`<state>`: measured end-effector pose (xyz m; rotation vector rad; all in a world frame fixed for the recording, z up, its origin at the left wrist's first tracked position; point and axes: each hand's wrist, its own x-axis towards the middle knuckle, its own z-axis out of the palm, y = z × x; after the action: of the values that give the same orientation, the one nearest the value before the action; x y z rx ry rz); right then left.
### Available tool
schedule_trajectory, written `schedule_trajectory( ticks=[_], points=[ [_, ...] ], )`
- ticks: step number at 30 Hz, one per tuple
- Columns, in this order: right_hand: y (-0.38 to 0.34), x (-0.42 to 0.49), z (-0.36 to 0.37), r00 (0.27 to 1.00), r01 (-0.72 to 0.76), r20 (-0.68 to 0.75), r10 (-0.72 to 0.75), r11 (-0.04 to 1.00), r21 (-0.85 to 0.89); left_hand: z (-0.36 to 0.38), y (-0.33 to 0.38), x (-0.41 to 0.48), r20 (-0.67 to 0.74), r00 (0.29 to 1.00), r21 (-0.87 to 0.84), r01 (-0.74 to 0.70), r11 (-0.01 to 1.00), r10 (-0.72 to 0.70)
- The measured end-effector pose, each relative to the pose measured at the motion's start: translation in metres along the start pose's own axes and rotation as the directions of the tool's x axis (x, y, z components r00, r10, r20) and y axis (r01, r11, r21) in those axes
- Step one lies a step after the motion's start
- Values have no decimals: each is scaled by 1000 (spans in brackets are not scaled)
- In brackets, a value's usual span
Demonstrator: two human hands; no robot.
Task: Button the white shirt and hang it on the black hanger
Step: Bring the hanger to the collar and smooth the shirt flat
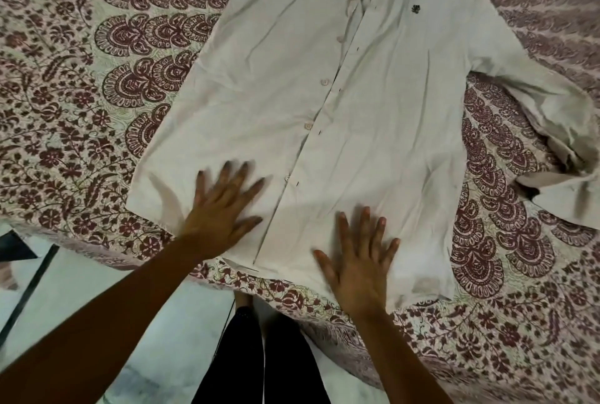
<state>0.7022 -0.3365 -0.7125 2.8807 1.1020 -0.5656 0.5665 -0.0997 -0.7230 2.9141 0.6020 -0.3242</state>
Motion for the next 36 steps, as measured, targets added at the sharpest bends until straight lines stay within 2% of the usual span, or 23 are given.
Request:
schedule_trajectory(
  ticks=[2,5,6,7,8,10,11,13,15,17,18,19,20,23,24,26,30,32,33,34,36],
  points=[
    [9,-3,5,1000,8,18,-7,1000,-29,7,-11,-7,13,978,-33,208,978,-208],
    [24,-7,8,1000,20,9,-20,999,-43,6,-35,-14,-9,843,-113,534,838,-539],
    [25,-9,8,1000,22,-1,-22,999,-43,2,-40,-14,1,798,-142,596,790,-602],
    [25,-9,8,1000,23,-13,-23,999,-35,-3,-42,-13,-13,792,-134,603,786,-610],
    [24,-10,8,999,18,-27,-19,1000,-22,-6,-38,-12,-53,834,-100,542,834,-549],
    [22,-8,5,997,-20,-76,21,1000,21,-13,-18,-6,-114,965,-22,235,972,-236],
    [23,-7,2,991,-65,-114,71,996,56,-15,-2,-3,-120,992,23,40,999,-37],
    [30,-2,-3,944,-224,-210,254,962,159,-11,30,1,-83,960,92,-260,961,267],
    [45,3,-6,813,-421,-293,503,856,300,-1,54,2,-31,933,80,-354,932,357],
    [64,3,-9,595,-594,-320,738,671,443,7,66,0,-5,939,43,-344,938,344],
    [72,0,-11,499,-649,-272,823,562,512,9,69,-1,3,942,25,-336,942,336],
    [80,-2,-13,453,-668,-201,869,480,569,11,70,-1,8,944,14,-331,944,330],
    [87,-3,-14,469,-651,-142,872,450,611,11,69,-3,13,945,9,-327,945,327],
    [106,-11,-22,641,-519,-85,763,512,685,9,70,-2,26,944,15,-330,944,329],
    [113,-13,-23,649,-499,-103,754,524,691,9,70,-2,30,944,19,-330,944,329],
    [122,-16,-21,616,-498,-131,777,513,699,9,72,-2,35,944,25,-330,944,329],
    [121,-11,-20,620,-583,-82,780,528,618,8,72,-2,55,945,27,-325,945,323],
    [112,-5,-27,619,-611,-211,756,633,476,6,74,-2,37,943,18,-332,943,332],
    [105,-3,-28,645,-594,-288,708,702,393,3,76,0,17,944,15,-331,944,331],
    [96,-1,-30,692,-547,-343,635,772,324,0,80,4,-7,947,16,-320,947,320],
    [77,2,-30,830,-409,-322,455,890,201,-7,92,18,-52,955,15,-292,956,292]
  ],
)
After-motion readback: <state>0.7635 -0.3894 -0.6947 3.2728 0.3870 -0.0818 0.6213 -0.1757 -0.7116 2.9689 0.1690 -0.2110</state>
